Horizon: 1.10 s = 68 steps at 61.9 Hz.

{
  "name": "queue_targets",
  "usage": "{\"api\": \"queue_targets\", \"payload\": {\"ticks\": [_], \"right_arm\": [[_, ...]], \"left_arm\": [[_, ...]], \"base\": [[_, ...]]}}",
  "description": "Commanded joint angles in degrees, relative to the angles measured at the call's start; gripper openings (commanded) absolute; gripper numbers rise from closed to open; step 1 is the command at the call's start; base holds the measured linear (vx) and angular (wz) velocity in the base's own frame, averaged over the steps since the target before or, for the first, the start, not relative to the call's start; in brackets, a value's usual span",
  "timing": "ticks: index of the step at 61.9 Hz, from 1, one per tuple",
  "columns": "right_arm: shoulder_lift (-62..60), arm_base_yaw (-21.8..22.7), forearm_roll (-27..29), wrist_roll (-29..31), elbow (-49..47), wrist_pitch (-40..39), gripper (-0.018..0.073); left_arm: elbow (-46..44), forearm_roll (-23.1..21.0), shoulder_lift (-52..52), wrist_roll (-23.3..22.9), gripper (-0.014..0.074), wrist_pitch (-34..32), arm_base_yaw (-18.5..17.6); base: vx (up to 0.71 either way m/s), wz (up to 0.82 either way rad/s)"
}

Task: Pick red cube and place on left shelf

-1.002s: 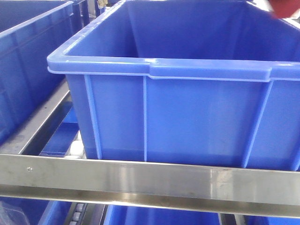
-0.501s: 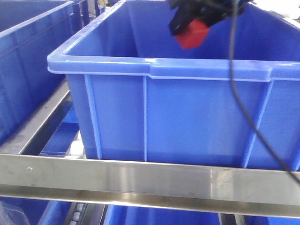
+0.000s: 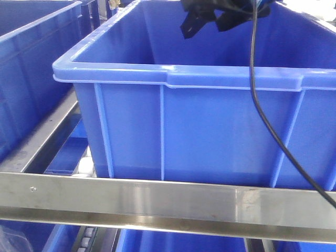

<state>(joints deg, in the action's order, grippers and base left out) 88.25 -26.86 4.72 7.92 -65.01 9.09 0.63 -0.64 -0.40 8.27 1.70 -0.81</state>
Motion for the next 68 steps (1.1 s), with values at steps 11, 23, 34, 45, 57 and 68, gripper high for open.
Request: {"api": "queue_targets", "payload": {"ticks": [11, 23, 34, 45, 57, 68], "right_arm": [[-10.69, 3.49, 0.0, 0.1, 4.02, -5.46, 0.0239], [-22.38, 9.13, 0.0, 0.1, 11.89, -5.46, 0.0048], [-33.89, 16.75, 0.0, 0.1, 19.6, -5.46, 0.0057], [-46.61, 24.42, 0.0, 0.1, 28.18, -4.42, 0.0057], [-59.24, 28.43, 0.06, 0.1, 37.12, -2.4, 0.0057], [-66.52, 31.48, 0.06, 0.1, 41.31, 0.72, 0.0057]], "left_arm": [[1.26, -0.27, -0.02, 0.03, 0.0106, -5.18, -0.38], [1.26, -0.27, -0.02, 0.03, 0.0106, -5.18, -0.38], [1.26, -0.27, -0.02, 0.03, 0.0106, -5.18, -0.38], [1.26, -0.27, -0.02, 0.03, 0.0106, -5.18, -0.38], [1.26, -0.27, -0.02, 0.03, 0.0106, -5.18, -0.38], [1.26, -0.27, -0.02, 0.03, 0.0106, -5.18, -0.38]], "base": [[-0.01, -0.07], [0.0, 0.0], [0.0, 0.0], [0.0, 0.0], [0.0, 0.0], [0.0, 0.0]]}}
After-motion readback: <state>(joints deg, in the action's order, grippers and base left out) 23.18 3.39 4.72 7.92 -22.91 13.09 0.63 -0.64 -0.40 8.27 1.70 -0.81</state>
